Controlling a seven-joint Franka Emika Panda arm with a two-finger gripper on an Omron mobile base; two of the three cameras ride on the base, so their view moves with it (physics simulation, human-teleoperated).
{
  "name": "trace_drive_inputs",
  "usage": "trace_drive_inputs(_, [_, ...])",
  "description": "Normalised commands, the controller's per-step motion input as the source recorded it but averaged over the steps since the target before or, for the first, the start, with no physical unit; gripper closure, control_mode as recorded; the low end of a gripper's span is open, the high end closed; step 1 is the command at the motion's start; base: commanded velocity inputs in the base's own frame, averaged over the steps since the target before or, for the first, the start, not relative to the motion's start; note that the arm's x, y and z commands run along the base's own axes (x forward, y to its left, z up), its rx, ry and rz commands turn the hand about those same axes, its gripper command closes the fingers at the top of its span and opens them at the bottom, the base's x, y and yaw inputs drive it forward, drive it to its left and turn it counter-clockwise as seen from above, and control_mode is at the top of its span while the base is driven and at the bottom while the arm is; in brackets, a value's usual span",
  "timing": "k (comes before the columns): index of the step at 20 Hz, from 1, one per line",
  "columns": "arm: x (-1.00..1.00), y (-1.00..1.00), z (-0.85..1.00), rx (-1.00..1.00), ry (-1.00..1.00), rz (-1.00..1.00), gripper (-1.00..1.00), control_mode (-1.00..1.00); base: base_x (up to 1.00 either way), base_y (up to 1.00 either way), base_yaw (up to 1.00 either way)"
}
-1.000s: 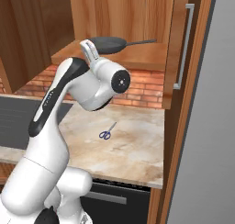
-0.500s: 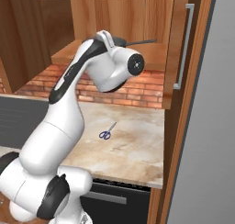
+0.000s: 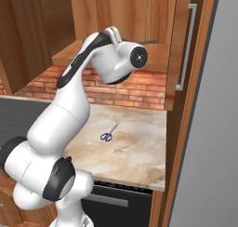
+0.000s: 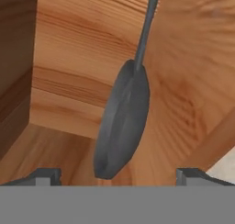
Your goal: Pick the pan from the cabinet and place it on the stove. Then turn on the stove burner for the pan.
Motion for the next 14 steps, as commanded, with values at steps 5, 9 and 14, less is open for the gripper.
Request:
trace_drive_inputs(5, [0.45,-0.11,0.00,-0.01,0.00,-0.10,-1.00,-1.00,0.00,0.00,0.00])
trace_drive_inputs(9, [0.40,-0.21,0.00,-0.01,0.01,-0.07,-1.00,-1.00,0.00,0.00,0.00])
trace_drive_inputs(14, [0.38,-0.27,0.00,0.00,0.01,-0.07,-1.00,-1.00,0.00,0.00,0.00])
